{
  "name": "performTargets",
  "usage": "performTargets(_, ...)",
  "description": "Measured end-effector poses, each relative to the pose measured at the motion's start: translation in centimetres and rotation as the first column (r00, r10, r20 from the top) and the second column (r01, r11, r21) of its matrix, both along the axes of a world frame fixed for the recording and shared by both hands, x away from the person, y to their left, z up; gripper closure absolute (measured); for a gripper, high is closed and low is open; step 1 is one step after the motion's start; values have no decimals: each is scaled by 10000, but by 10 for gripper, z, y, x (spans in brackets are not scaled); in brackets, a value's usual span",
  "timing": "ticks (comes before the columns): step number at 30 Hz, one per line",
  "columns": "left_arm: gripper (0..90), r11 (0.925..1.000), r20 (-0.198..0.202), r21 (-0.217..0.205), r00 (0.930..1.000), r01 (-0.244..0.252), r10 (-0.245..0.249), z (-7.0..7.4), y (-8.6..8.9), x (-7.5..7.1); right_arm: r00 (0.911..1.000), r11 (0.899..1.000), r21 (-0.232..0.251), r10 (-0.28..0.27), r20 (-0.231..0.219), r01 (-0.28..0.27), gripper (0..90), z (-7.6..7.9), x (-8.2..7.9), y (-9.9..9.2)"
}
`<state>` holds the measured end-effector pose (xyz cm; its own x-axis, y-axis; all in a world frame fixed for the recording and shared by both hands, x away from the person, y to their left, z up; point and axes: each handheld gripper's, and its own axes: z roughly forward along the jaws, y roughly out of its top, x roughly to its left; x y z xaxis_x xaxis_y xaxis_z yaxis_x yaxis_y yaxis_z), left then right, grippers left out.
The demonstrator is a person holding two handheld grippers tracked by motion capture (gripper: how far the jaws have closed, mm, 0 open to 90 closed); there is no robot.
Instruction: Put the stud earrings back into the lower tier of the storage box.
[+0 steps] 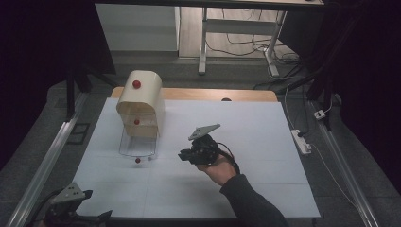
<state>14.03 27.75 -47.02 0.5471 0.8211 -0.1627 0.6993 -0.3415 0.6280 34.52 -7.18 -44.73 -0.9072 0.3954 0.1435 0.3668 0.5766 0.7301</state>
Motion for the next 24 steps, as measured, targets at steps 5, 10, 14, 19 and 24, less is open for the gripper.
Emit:
performTargets(5, 32, 10000, -21, 10, 10000, 3, -3, 0, 0, 0, 9994, 9994, -200, 297, 148, -294, 809, -4, 2, 22)
performTargets(10, 33, 10000, -10, -11, 10000, 12, -12, 0, 1, 0, 9986, 9985, -222, 497, 206, -492, 809, -6, 5, 44)
performTargets(14, 33, 10000, -10, -23, 10000, 27, -27, 0, 1, 0, 9978, 9981, -164, 595, 282, -590, 808, -7, 8, 60)
performTargets(19, 33, 10000, -2, -19, 10000, 32, -32, 0, 1, 0, 9965, 9970, -214, 755, 356, -747, 806, -9, 13, 80)
performTargets(24, 33, 10000, 3, -25, 10000, 54, -54, 0, 1, 0, 9954, 9962, -229, 849, 434, -840, 805, -13, 16, 97)
